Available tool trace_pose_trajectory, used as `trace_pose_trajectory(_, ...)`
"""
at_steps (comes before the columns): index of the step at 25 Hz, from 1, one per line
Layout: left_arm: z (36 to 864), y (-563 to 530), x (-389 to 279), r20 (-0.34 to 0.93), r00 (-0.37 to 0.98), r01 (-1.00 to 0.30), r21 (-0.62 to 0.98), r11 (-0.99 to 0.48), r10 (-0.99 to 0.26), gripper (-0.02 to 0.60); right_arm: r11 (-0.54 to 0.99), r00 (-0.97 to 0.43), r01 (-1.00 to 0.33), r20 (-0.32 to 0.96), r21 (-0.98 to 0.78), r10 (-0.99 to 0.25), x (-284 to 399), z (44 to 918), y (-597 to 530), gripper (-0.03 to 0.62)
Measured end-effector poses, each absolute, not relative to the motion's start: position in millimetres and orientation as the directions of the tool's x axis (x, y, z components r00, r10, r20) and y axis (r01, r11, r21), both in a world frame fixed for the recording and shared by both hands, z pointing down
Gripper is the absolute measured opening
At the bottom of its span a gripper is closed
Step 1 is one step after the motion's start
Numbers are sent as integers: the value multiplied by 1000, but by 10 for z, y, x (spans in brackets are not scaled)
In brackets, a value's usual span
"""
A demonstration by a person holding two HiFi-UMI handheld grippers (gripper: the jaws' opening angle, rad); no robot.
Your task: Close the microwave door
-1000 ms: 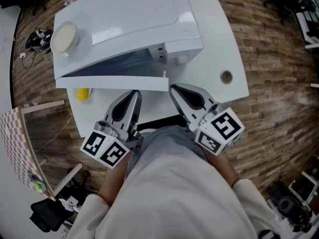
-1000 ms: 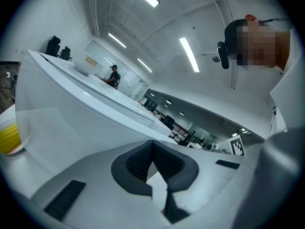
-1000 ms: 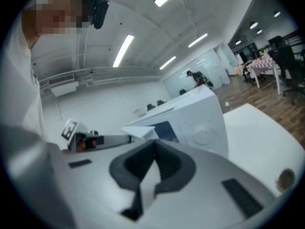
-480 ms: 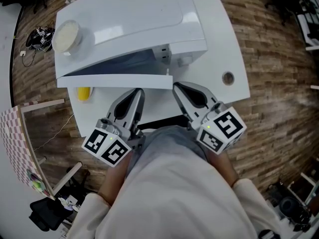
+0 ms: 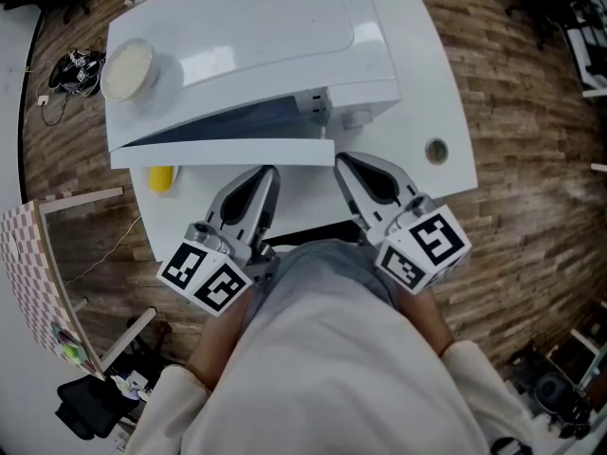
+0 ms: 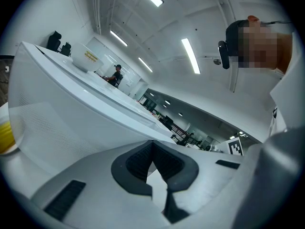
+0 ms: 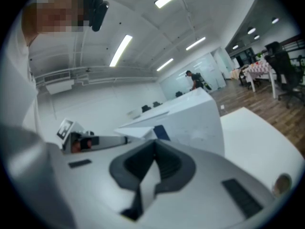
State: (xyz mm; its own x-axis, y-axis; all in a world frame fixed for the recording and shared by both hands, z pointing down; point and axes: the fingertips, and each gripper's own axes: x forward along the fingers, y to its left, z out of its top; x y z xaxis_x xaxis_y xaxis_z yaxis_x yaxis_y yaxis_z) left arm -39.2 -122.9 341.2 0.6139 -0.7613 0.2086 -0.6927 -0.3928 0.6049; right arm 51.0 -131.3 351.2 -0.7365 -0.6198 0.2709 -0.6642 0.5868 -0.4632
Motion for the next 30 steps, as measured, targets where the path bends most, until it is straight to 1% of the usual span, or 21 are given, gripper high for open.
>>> trace_pose_trajectory(18,3414,-1370,-395,197,627,-671,628,-394,-754,17,567,-729,-666,264,-484,-631,523,3515,-1410,21)
trace_pose_trajectory(30,3416,-1467,-398,202,619,-681,619,-391,-759,17,558,-722,-674,272,-485,-636,552,3530,-1465,21)
